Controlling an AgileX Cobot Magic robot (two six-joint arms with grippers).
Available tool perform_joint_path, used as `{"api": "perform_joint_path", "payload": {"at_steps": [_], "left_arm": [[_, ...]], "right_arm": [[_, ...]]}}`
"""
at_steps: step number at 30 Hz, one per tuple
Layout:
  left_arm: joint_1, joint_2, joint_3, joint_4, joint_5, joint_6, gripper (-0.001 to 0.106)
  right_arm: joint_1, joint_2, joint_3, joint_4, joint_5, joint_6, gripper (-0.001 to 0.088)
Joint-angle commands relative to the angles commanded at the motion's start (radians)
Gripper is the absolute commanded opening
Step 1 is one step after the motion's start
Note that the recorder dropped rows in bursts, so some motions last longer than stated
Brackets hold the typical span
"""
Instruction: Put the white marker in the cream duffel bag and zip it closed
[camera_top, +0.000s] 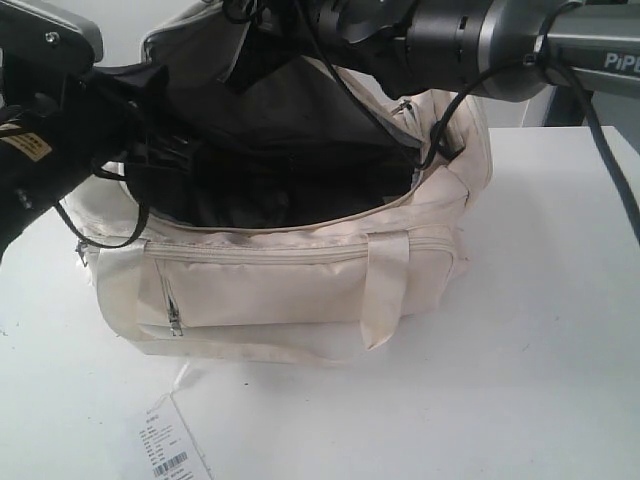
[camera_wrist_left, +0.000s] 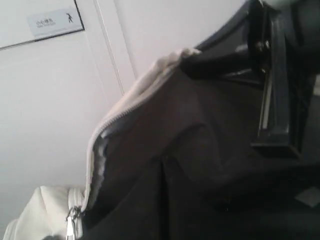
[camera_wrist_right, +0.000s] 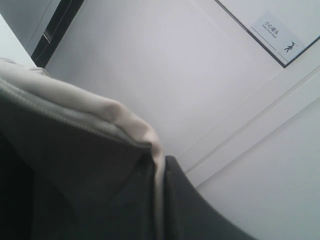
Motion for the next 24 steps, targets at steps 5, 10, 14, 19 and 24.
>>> {"api": "perform_joint_path", "payload": {"at_steps": [5,10,14,19,24], "left_arm": [[0.038,-0.052,-0.071,-0.059,0.199,-0.026,0.000],[0.182,-0.069,-0.216,-0.059,0.490,-0.090,0.000],[0.240,-0.062,-0.311,-0.051,0.697,-0.085,0.000],[0.285,-0.020,-0.497,-0.007,1.053,0.026,0.000],[0.341,0.027,-0.588,-0.009,1.175,0.004,0.000]], "right_arm": [[0.000,0.000,0.000,0.000,0.000,0.000,0.0000],[0.000,0.000,0.000,0.000,0.000,0.000,0.0000],[0.000,0.000,0.000,0.000,0.000,0.000,0.0000],[0.000,0.000,0.000,0.000,0.000,0.000,0.0000],[0.000,0.000,0.000,0.000,0.000,0.000,0.0000]]}}
